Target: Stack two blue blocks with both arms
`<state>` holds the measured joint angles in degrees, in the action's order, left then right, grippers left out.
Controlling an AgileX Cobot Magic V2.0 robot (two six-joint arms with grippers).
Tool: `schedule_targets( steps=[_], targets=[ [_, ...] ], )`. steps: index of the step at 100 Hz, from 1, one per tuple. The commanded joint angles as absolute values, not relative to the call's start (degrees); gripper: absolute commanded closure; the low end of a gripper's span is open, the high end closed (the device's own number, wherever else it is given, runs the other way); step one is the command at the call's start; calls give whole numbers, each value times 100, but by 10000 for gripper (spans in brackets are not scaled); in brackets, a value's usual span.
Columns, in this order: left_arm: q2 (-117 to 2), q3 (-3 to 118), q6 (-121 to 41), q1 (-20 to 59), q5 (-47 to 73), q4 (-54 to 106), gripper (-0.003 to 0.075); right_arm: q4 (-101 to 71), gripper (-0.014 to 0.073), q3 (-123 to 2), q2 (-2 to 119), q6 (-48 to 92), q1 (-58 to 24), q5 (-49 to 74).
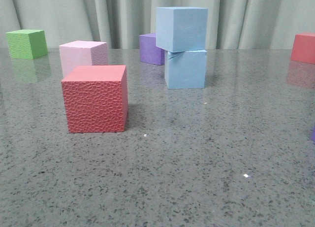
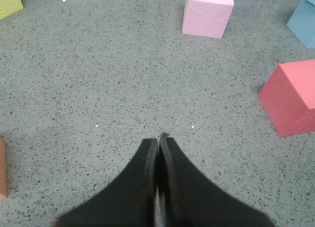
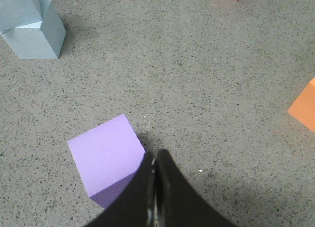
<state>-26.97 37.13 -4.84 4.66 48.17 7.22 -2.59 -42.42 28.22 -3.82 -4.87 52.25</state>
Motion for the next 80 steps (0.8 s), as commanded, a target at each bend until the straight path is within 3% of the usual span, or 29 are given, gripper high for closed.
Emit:
schedule_targets(
  steps=[1,39,80],
  targets=[
    [-2721,3862,-426,448,4408,828,739,-229,661,-4377,2843,-327,-475,4830],
    [-2721,3852,-426,448,4391,828,739,-229,661,-4377,2843,-327,-475,4830],
    [-1910,2607,-426,448,2125,534,739,-229,661,-4377,2843,-327,-475,4830]
  ],
)
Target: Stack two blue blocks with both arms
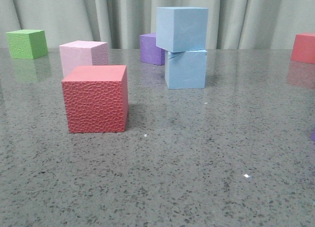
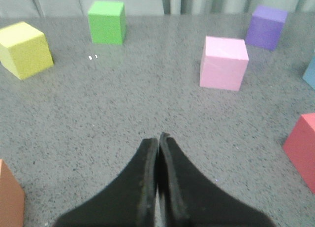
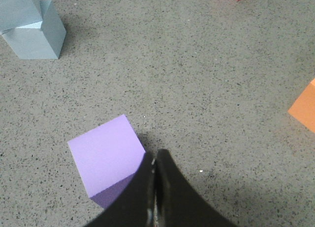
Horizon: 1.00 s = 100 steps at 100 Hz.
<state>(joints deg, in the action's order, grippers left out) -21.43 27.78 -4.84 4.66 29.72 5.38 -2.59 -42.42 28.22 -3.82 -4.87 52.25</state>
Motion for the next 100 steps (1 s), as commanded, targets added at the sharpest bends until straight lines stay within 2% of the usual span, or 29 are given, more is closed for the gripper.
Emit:
schedule_targets(
  steps=[1,24,47,100],
  targets=[
    [-1879,2534,-426,448,2057,534,739,-229,661,-4377,2843,-327,-475,4830],
    [-722,1346,-426,448,1328,426,739,-229,661,-4377,2843,-327,-475,4830],
    [208,442,-426,448,1258,412,739,-229,661,-4377,2843,-327,-475,4830],
    [200,-126,-426,448,524,364,739,-229,661,-4377,2854,-327,-475,4831]
  ],
)
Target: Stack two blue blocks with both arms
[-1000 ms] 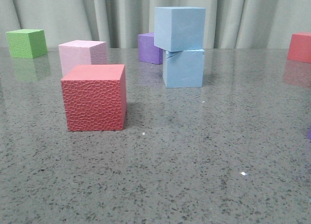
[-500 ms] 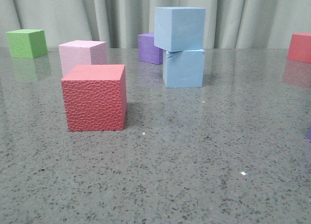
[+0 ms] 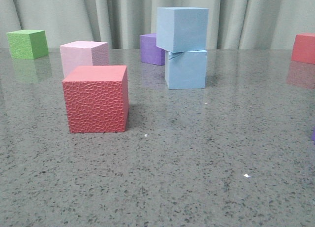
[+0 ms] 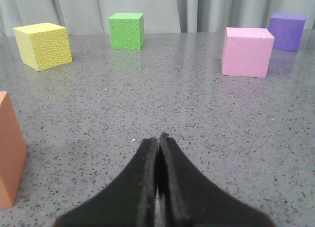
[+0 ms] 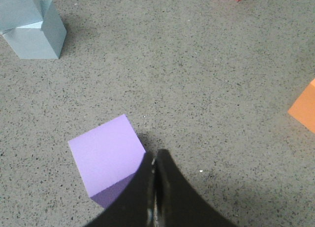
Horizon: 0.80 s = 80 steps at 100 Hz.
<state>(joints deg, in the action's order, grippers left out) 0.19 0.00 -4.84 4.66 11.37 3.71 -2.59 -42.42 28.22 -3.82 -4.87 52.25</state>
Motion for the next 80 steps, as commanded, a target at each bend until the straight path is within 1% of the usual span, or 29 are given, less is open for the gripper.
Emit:
schedule_targets(
  steps=[1,45,80],
  targets=[
    [200,-140,-426,448,502,364,739,-229,661,-4377,2854,-327,-475,4831],
    [200,-236,-426,448,82,351,739,-229,661,-4377,2854,-327,-475,4831],
    [200,-236,-426,448,92,342,739,-229,661,-4377,2854,-327,-475,4831]
  ],
)
